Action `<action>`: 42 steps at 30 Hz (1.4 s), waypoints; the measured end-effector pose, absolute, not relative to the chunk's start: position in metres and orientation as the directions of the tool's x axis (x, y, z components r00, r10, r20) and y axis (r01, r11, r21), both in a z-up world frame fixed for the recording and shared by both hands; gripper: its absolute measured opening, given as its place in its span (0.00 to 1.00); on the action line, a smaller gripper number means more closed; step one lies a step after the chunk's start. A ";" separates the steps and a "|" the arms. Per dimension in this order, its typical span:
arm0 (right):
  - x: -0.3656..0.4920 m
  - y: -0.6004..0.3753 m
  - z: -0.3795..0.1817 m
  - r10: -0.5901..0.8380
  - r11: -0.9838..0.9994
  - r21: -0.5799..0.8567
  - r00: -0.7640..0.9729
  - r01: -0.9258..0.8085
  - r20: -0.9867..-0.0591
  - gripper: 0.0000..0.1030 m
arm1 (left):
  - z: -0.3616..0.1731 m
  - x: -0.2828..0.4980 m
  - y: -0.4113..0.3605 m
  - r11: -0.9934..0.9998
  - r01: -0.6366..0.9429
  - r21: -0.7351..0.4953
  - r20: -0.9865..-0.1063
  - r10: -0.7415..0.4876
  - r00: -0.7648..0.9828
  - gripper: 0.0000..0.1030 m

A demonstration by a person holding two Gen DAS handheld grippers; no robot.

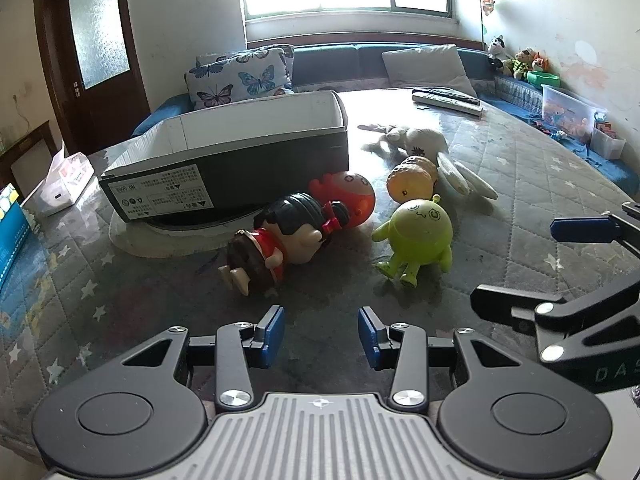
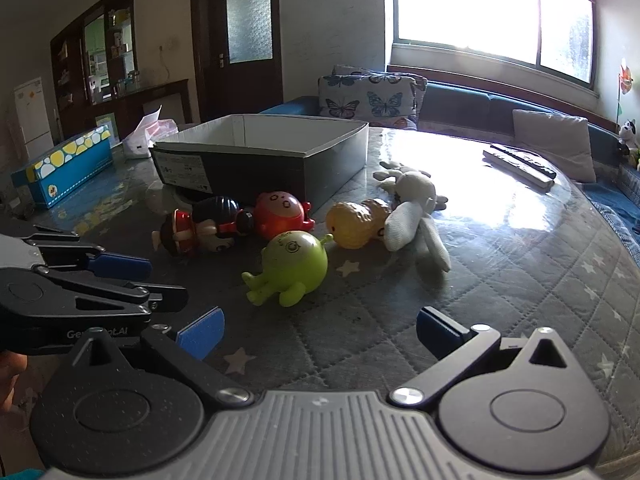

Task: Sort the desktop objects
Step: 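Move the left gripper toward the green alien toy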

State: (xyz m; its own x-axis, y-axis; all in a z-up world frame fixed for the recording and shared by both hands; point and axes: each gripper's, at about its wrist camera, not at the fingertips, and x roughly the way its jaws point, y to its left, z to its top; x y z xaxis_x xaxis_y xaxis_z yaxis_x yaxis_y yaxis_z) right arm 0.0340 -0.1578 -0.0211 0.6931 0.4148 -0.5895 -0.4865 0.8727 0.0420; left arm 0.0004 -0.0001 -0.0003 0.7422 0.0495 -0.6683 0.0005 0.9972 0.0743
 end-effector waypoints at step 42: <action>0.055 -0.150 -0.038 0.413 0.865 0.061 0.637 -0.498 -0.651 1.00 | -0.008 0.022 0.003 0.999 0.009 0.050 -0.737 0.031 0.675 0.42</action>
